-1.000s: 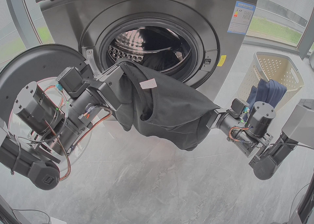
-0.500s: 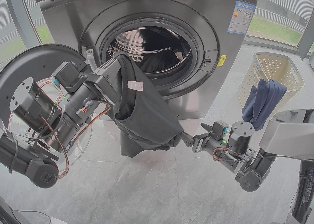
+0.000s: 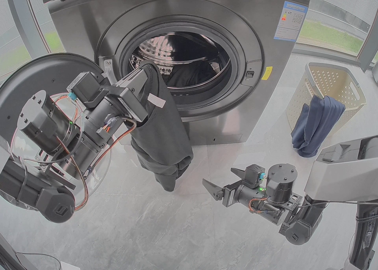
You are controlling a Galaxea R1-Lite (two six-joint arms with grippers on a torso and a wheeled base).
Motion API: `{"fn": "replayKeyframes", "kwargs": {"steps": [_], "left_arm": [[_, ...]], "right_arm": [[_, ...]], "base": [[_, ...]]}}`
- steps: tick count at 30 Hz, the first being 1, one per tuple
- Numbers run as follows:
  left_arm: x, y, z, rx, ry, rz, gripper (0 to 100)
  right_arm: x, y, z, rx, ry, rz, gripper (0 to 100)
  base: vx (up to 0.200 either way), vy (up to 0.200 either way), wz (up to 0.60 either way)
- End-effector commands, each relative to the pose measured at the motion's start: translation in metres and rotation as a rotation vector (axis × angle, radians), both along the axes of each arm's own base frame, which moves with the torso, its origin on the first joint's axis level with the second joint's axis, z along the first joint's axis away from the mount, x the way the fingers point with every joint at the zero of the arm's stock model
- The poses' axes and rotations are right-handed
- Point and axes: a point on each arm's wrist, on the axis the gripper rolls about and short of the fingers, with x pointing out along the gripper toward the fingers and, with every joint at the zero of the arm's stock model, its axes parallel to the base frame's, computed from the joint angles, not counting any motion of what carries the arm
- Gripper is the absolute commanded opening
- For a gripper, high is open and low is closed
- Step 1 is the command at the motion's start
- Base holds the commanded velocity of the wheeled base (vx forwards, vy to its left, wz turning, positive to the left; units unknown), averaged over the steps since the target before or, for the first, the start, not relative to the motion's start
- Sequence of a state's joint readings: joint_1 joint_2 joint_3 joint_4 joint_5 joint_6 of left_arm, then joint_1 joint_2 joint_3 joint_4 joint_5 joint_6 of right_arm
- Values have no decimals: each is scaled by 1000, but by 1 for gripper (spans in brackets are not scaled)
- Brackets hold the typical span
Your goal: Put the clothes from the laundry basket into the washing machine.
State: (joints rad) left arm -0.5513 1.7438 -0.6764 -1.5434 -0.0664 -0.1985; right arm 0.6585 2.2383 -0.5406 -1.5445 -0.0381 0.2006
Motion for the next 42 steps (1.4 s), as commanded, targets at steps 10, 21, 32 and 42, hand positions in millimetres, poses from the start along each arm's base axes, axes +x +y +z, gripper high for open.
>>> {"fn": "replayKeyframes", "kwargs": {"steps": [10,21,32,42], "left_arm": [[6,-4,-9,17,20,3,0],[7,-5,-10,20,26,3,0],[6,-5,-11,21,27,0,0],[6,-5,-13,25,31,-1,0]], "right_arm": [[-37,78,57,169,-174,233,100],[-16,117,60,202,-200,266,100],[42,117,65,218,-251,136,100],[52,102,77,228,-273,85,100]], "base": [[0,0,0],[0,0,0],[0,0,0],[0,0,0]]}}
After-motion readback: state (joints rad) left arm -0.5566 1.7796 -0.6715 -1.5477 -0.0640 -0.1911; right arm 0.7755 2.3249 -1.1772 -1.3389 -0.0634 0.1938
